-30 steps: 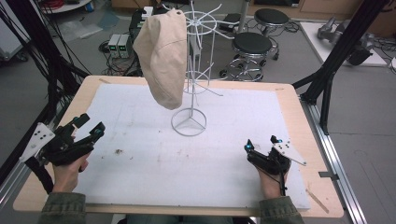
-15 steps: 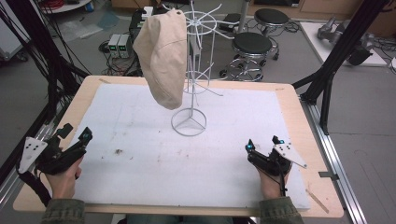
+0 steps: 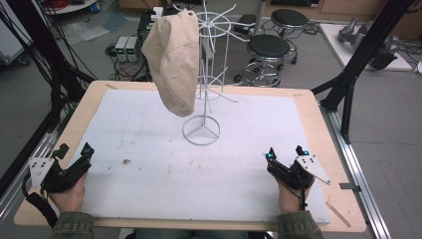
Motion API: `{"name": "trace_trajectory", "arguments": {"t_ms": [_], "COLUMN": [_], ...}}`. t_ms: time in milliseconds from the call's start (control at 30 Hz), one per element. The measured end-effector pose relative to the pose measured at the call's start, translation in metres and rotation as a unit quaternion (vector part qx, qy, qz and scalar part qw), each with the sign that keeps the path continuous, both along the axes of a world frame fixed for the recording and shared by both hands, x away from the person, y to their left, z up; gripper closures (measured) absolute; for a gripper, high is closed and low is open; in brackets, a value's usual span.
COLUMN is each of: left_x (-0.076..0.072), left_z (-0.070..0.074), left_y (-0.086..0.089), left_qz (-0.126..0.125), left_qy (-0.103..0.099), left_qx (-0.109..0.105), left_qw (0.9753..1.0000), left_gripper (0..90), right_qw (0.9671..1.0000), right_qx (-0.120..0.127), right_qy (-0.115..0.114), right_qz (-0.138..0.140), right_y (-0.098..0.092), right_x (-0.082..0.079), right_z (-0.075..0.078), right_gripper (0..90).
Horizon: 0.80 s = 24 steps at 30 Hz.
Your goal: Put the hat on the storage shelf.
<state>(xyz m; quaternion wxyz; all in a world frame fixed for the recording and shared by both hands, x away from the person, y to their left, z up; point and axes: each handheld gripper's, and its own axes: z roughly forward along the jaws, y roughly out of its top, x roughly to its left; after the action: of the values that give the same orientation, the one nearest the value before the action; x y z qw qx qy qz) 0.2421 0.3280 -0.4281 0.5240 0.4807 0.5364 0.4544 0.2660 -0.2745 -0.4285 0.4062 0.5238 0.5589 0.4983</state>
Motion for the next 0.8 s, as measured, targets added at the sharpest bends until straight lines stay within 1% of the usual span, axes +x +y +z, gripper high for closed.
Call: {"name": "trace_trajectory", "arguments": {"t_ms": [67, 133, 233, 433, 467, 633, 800], "left_x": [-0.0011, -0.0017, -0.0025, -0.0033, -0.0033, -0.0035, -0.0035], "left_z": [-0.0010, -0.0019, -0.0026, -0.0023, -0.0024, -0.0031, -0.0032], "left_y": [-0.0010, -0.0016, -0.0027, -0.0052, -0.0054, -0.0049, -0.0046], "left_qz": [-0.005, -0.006, -0.010, -0.015, -0.016, -0.016, -0.016], "left_qy": [-0.001, 0.003, 0.005, 0.005, 0.005, 0.007, 0.004], "left_qx": [-0.003, 0.003, 0.001, 0.010, 0.010, 0.009, 0.005], "left_qw": [1.0000, 1.0000, 0.9999, 0.9998, 0.9998, 0.9998, 0.9998], "left_gripper": [27.1, 27.2, 27.1, 27.1, 27.2, 27.2, 27.2], "right_qw": [1.0000, 0.9999, 0.9999, 0.9998, 0.9997, 0.9996, 0.9994], "right_qx": [0.000, 0.004, 0.006, 0.006, 0.009, 0.010, 0.015], "right_qy": [0.001, 0.006, 0.010, 0.013, 0.016, 0.018, 0.022], "right_qz": [0.006, 0.010, 0.013, 0.015, 0.016, 0.019, 0.023], "right_y": [-0.0002, 0.0000, -0.0005, -0.0011, -0.0005, -0.0008, -0.0004], "right_x": [0.0008, 0.0016, 0.0030, 0.0032, 0.0032, 0.0042, 0.0047], "right_z": [-0.0004, -0.0010, -0.0019, -0.0022, -0.0023, -0.0029, -0.0033], "right_gripper": [7.2, 7.1, 7.2, 7.2, 7.2, 7.2, 7.2]}}
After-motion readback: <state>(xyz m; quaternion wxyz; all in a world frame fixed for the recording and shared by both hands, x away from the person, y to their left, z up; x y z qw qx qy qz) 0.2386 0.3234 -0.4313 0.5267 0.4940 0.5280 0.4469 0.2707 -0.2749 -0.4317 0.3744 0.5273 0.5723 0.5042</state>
